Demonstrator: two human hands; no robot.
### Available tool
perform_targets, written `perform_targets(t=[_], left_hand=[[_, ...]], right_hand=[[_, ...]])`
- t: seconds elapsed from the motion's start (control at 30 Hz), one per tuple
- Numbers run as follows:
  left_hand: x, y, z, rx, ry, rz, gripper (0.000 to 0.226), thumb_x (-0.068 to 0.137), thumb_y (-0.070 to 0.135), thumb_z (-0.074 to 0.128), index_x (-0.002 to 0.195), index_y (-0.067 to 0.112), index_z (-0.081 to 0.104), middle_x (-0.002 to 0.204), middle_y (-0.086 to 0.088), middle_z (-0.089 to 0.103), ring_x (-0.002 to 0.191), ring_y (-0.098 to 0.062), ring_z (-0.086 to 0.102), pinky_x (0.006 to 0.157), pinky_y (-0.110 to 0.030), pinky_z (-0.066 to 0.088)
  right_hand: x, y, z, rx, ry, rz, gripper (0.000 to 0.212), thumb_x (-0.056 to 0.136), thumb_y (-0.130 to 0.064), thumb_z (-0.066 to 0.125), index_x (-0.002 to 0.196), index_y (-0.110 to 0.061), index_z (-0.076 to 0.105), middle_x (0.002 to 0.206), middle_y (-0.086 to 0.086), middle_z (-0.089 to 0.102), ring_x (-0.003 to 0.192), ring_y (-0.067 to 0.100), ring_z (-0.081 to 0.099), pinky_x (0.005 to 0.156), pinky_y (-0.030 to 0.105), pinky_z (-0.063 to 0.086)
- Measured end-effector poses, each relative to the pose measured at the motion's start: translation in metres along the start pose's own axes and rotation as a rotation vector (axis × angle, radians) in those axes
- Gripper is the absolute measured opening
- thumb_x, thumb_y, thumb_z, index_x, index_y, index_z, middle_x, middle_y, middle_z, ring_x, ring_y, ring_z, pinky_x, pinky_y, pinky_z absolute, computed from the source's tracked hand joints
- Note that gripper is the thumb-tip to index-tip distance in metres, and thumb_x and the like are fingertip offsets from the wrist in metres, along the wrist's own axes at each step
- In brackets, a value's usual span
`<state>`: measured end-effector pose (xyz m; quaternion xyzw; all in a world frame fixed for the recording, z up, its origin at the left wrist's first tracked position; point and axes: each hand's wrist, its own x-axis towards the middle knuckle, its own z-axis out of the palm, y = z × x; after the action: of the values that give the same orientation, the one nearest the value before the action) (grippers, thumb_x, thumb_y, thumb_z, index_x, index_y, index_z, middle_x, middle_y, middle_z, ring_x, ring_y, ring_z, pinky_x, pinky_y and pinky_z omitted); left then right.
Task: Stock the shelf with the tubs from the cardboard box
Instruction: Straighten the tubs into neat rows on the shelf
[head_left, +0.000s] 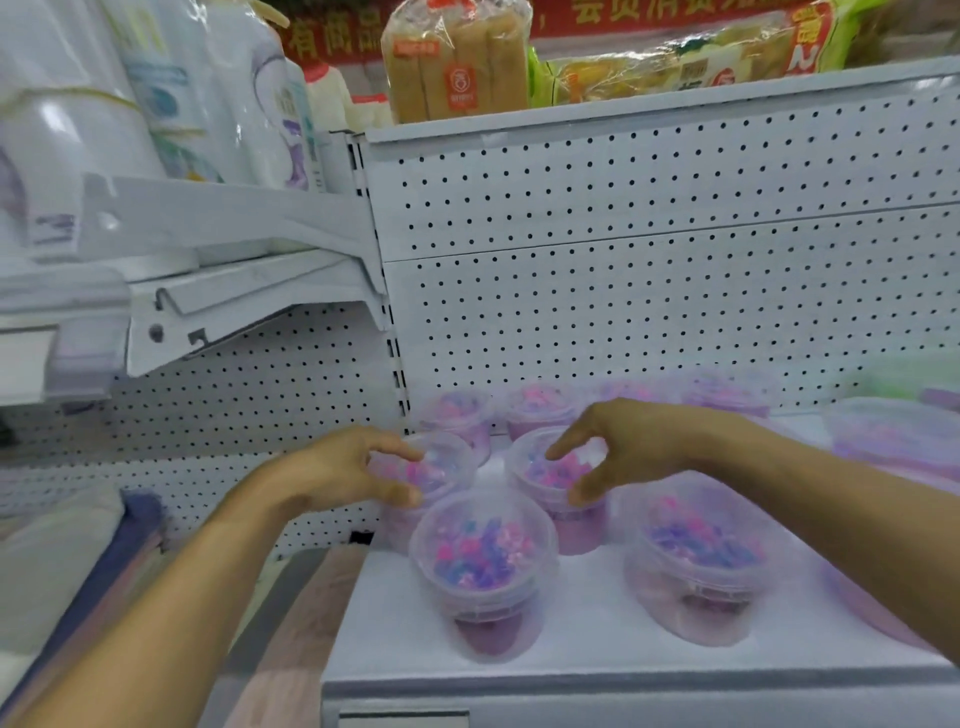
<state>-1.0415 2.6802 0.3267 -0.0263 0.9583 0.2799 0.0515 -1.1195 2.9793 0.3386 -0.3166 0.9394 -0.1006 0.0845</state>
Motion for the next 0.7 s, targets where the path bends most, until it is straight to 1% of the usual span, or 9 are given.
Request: perform_targets(t=[0.03,0.1,0.13,0.2,0.27,0.37,0.5,0.7], left_hand=[[0.002,0.002,0.002,0.011,0.029,0.010,0.056,0.062,0.050,0.081,0.115,0.041,0.064,0.146,0.012,0.040,0.130,-0.016,0.042,0.100,-0.031,0.034],[0.006,0.008,0.008,0.031,0.096,0.034,0.062,0.060,0.057,0.078,0.117,0.037,0.065,0.147,0.009,0.042,0.129,-0.016,0.044,0.102,-0.032,0.036],[0.009,0.011,0.012,0.029,0.124,0.051,0.065,0.059,0.060,0.076,0.118,0.035,0.065,0.147,0.007,0.042,0.129,-0.016,0.044,0.103,-0.031,0.036],[0.011,0.015,0.018,0.034,0.149,0.065,0.065,0.062,0.060,0.075,0.120,0.032,0.063,0.147,0.006,0.042,0.130,-0.016,0.045,0.100,-0.028,0.034],[0.011,0.018,0.020,0.058,0.153,0.073,0.063,0.067,0.058,0.074,0.123,0.031,0.061,0.148,0.006,0.041,0.130,-0.017,0.044,0.098,-0.028,0.034],[0.011,0.017,0.019,0.081,0.153,0.072,0.063,0.070,0.058,0.072,0.125,0.032,0.060,0.149,0.006,0.040,0.131,-0.016,0.043,0.096,-0.026,0.033],[0.009,0.017,0.019,0.129,0.149,0.087,0.061,0.072,0.059,0.070,0.126,0.032,0.059,0.148,0.006,0.042,0.131,-0.016,0.044,0.095,-0.027,0.033],[0.013,0.012,0.015,0.120,0.109,0.106,0.063,0.070,0.062,0.070,0.125,0.033,0.059,0.147,0.005,0.043,0.129,-0.016,0.046,0.096,-0.028,0.036]], right_hand=[[0.001,-0.002,0.002,0.011,0.021,0.014,0.058,0.068,-0.057,0.075,0.122,-0.047,0.057,0.134,-0.014,0.048,0.118,0.012,0.051,0.101,0.035,0.041],[0.003,-0.006,0.006,0.019,0.062,0.042,0.057,0.072,-0.056,0.072,0.125,-0.043,0.057,0.136,-0.012,0.048,0.118,0.013,0.051,0.098,0.031,0.040],[0.005,-0.007,0.008,0.015,0.083,0.052,0.056,0.074,-0.056,0.071,0.126,-0.042,0.057,0.136,-0.012,0.048,0.117,0.014,0.052,0.096,0.030,0.040],[0.007,-0.009,0.011,0.020,0.111,0.070,0.056,0.075,-0.057,0.069,0.127,-0.041,0.056,0.137,-0.010,0.049,0.115,0.015,0.054,0.095,0.031,0.041],[0.007,-0.011,0.012,0.019,0.111,0.080,0.055,0.076,-0.057,0.068,0.128,-0.041,0.056,0.139,-0.008,0.048,0.117,0.017,0.053,0.096,0.032,0.041],[0.006,-0.013,0.013,-0.002,0.096,0.086,0.054,0.079,-0.056,0.065,0.130,-0.040,0.054,0.140,-0.006,0.047,0.124,0.019,0.048,0.101,0.034,0.039],[0.005,-0.017,0.012,0.005,0.085,0.102,0.054,0.079,-0.056,0.065,0.129,-0.040,0.054,0.140,-0.005,0.047,0.125,0.020,0.048,0.102,0.035,0.038],[0.004,-0.017,0.017,0.057,0.108,0.117,0.054,0.080,-0.052,0.067,0.130,-0.039,0.054,0.144,-0.008,0.045,0.129,0.016,0.045,0.107,0.037,0.036]])
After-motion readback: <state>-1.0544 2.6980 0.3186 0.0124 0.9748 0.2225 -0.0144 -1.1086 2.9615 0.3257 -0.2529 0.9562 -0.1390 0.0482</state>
